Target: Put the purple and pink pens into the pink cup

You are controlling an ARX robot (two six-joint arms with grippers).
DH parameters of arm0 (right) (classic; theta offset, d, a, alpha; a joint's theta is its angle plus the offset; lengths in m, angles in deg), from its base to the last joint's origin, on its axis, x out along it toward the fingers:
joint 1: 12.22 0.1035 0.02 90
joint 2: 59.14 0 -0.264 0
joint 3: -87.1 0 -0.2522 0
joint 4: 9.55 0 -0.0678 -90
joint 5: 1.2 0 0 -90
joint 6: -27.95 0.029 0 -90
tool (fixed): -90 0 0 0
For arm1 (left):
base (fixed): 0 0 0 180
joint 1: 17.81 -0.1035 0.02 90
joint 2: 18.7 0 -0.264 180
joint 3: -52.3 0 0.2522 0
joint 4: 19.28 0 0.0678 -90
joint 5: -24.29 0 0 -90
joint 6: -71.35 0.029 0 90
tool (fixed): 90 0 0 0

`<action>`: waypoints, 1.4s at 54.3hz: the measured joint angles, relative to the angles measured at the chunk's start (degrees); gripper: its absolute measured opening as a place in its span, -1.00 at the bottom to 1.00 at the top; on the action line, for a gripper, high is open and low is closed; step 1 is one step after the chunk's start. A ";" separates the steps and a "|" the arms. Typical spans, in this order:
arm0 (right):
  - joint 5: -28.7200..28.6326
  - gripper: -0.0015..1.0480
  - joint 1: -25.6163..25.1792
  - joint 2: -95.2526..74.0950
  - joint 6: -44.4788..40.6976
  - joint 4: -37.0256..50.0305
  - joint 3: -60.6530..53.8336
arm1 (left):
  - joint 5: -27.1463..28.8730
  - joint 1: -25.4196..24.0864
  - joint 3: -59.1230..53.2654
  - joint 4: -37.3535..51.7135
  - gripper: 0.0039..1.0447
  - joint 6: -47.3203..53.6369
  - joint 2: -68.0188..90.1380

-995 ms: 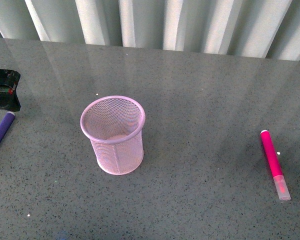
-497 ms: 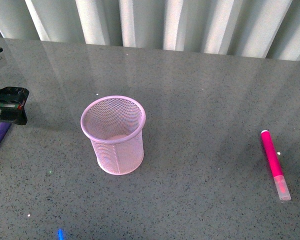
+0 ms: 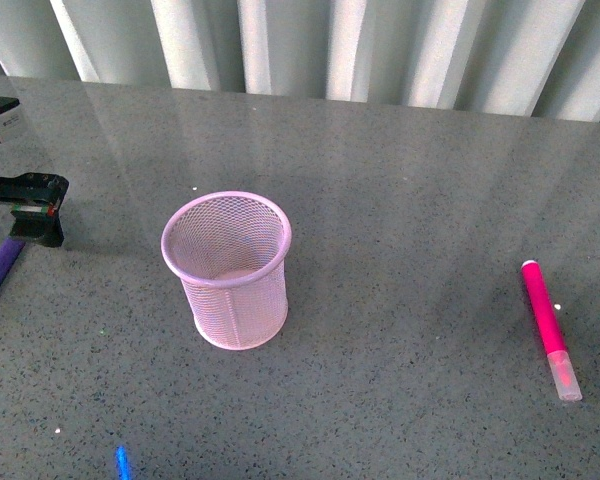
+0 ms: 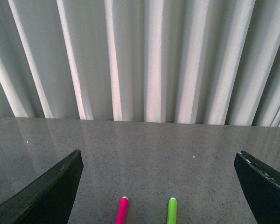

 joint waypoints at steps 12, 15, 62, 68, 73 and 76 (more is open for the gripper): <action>-0.02 0.87 0.00 0.00 0.00 0.00 0.00 | -0.07 -0.07 -0.07 0.31 0.88 0.02 0.31; 0.00 0.87 0.00 0.00 0.00 0.00 0.00 | -0.26 -0.13 -0.17 0.33 0.88 0.04 0.42; -0.02 0.87 0.00 0.00 0.00 0.00 0.00 | -1.99 -0.61 -0.68 0.74 -0.76 3.91 1.07; -0.02 0.87 0.00 0.00 0.00 0.00 0.00 | -1.75 -0.66 -1.05 1.11 -0.76 4.90 0.72; 0.00 0.87 0.00 0.02 0.00 0.00 0.00 | -1.88 -0.87 -1.90 1.66 -0.76 5.55 0.09; 0.00 0.87 0.00 0.02 0.00 0.00 0.00 | -2.23 -1.09 -2.43 1.75 -0.76 5.62 -0.39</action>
